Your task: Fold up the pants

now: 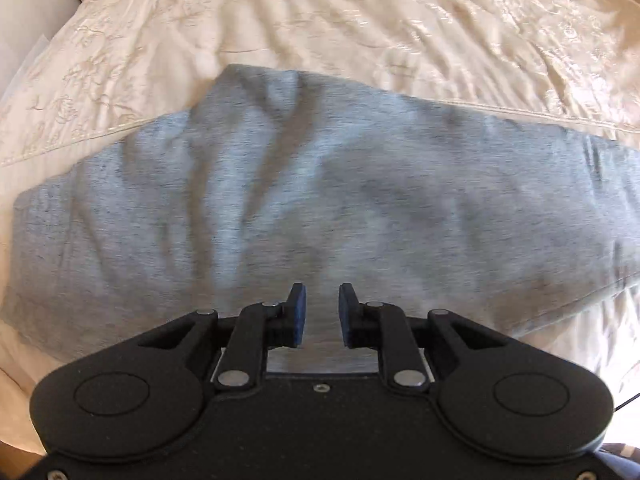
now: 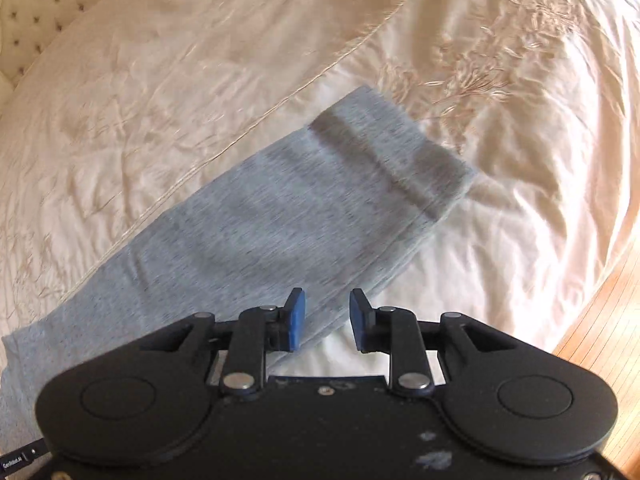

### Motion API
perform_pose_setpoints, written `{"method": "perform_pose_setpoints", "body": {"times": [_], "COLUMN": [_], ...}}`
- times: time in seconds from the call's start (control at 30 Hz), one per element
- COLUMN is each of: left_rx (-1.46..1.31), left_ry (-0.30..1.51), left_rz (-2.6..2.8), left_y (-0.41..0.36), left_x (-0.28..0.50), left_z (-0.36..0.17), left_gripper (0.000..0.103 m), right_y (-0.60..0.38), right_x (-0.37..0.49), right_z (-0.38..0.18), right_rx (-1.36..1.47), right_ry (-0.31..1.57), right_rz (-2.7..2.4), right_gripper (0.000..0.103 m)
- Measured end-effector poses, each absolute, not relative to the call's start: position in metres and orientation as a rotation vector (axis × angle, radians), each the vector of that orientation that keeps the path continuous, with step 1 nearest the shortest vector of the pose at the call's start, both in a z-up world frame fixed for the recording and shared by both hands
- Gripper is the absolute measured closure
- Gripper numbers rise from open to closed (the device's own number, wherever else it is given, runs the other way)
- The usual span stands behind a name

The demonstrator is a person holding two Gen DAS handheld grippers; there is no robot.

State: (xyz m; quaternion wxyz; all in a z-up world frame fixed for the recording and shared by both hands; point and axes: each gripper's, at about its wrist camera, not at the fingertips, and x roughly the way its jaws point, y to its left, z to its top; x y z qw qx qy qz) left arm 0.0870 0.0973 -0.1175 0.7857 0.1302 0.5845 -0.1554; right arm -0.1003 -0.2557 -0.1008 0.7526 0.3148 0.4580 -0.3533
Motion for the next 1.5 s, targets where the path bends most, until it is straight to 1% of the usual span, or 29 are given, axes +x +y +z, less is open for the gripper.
{"method": "perform_pose_setpoints", "body": {"times": [0.27, 0.43, 0.5, 0.57, 0.77, 1.03, 1.27, 1.5], "left_rx": [0.245, 0.296, 0.365, 0.393, 0.36, 0.368, 0.39, 0.392], "left_ry": [1.265, 1.331, 1.38, 1.383, 1.417, 1.418, 1.42, 1.426], "left_rz": [-0.475, -0.508, -0.489, -0.489, -0.457, -0.427, -0.416, -0.41], "left_y": [-0.045, -0.092, -0.1, -0.101, -0.096, -0.097, -0.113, -0.115], "left_x": [0.047, 0.038, 0.036, 0.035, 0.044, 0.045, 0.046, 0.043], "left_z": [-0.125, -0.145, -0.161, -0.167, -0.165, -0.165, -0.17, -0.167], "left_gripper": [0.076, 0.075, 0.075, 0.074, 0.072, 0.072, 0.072, 0.072], "right_y": [-0.343, -0.369, -0.376, -0.381, -0.393, -0.413, -0.42, -0.407], "right_x": [-0.144, -0.158, -0.158, -0.157, -0.15, -0.139, -0.135, -0.161], "right_z": [-0.109, -0.111, -0.114, -0.117, -0.134, -0.158, -0.159, -0.152], "right_rx": [0.75, 0.823, 0.843, 0.865, 0.907, 0.975, 0.952, 0.958], "right_ry": [0.986, 0.959, 0.953, 0.95, 0.972, 0.978, 0.973, 0.958], "right_rz": [-0.761, -0.716, -0.696, -0.675, -0.639, -0.61, -0.561, -0.539], "right_gripper": [0.071, 0.066, 0.065, 0.064, 0.062, 0.059, 0.059, 0.059]}}
